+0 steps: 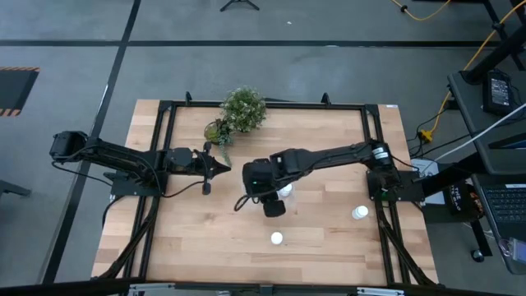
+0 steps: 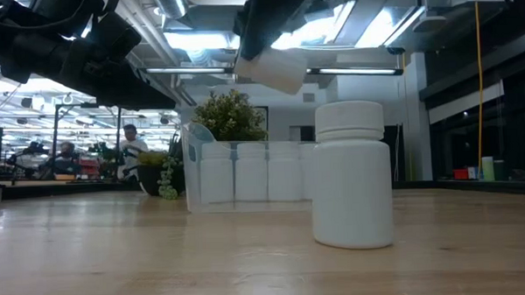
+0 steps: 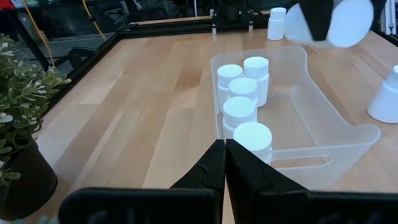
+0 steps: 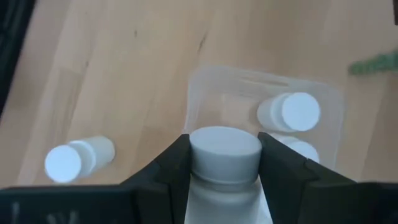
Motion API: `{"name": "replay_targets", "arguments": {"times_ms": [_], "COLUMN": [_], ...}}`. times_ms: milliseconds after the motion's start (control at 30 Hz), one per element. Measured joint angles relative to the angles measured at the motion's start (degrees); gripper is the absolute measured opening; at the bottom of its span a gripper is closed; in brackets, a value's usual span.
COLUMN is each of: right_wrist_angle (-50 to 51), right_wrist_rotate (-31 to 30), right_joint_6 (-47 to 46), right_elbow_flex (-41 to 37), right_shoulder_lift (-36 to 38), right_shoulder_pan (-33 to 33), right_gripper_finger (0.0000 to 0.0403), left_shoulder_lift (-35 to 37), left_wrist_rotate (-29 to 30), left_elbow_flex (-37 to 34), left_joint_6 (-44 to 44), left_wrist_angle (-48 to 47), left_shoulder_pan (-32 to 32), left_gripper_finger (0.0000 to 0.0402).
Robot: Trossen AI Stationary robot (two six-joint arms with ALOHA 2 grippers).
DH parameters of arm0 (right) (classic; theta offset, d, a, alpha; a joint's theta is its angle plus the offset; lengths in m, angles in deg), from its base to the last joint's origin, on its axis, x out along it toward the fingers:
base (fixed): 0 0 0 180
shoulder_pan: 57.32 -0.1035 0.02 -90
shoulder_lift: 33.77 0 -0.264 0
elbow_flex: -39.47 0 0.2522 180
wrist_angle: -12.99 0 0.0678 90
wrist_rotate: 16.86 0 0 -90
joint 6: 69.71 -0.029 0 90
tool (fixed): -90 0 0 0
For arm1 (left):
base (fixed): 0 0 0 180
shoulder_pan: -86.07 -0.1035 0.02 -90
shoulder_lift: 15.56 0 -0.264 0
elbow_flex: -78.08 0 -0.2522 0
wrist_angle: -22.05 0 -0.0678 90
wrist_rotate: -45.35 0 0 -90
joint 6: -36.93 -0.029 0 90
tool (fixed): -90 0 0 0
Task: Pick and place pill bottles into a basket
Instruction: Put the top pill bottle into the bin
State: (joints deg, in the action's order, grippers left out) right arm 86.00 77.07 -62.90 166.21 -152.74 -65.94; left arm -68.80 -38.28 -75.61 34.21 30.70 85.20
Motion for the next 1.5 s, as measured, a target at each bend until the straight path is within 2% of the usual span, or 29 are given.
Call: {"name": "replay_targets", "arguments": {"times_ms": [167,367,433,533,667,767,933,1200,1333,1500], "right_wrist_angle": [-12.3,-39.9,-52.8,-72.8,-86.7,-93.3,-97.0,-105.4,-104.9,-105.4], "right_wrist_rotate": [-0.2,-0.9,-2.1,-2.8,-6.0,-8.6,-11.1,-19.4,-23.2,-24.5], "right_joint_6": [-0.3,-1.8,-1.2,-0.7,-3.1,-5.1,-3.3,-3.5,-4.6,-5.0], "right_elbow_flex": [-12.4,-33.4,-40.4,-49.8,-58.2,-60.5,-60.3,-60.0,-60.1,-60.0], "right_shoulder_lift": [6.0,15.6,18.2,19.3,17.7,16.4,13.2,7.8,6.7,6.2], "right_shoulder_pan": [-0.2,-0.3,-0.4,-0.3,-0.3,-0.9,-2.7,-5.6,-6.3,-6.7], "right_gripper_finger": [0.0148,0.0148,0.0148,0.0148,0.0148,0.0148,0.0148,0.0148,0.0148,0.0148], "left_shoulder_lift": [0.0,0.0,0.0,0.0,0.0,0.0,0.0,0.0,0.0,0.0], "left_wrist_rotate": [0.0,0.0,0.0,0.0,0.0,0.0,0.0,0.0,0.0,0.0], "left_elbow_flex": [0.0,0.0,0.0,0.0,0.0,0.0,0.0,0.0,0.0,0.0], "left_joint_6": [0.0,0.4,0.4,0.4,0.4,0.4,0.5,0.5,0.5,0.5], "left_wrist_angle": [0.0,0.0,0.0,0.0,0.0,0.0,0.2,0.1,0.0,0.1], "left_shoulder_pan": [0.0,0.0,0.0,0.0,0.0,0.0,0.0,0.0,0.0,0.0], "left_gripper_finger": [0.0006,0.0006,0.0006,0.0006,0.0006,0.0006,0.0006,0.0006,0.0006,0.0006]}}
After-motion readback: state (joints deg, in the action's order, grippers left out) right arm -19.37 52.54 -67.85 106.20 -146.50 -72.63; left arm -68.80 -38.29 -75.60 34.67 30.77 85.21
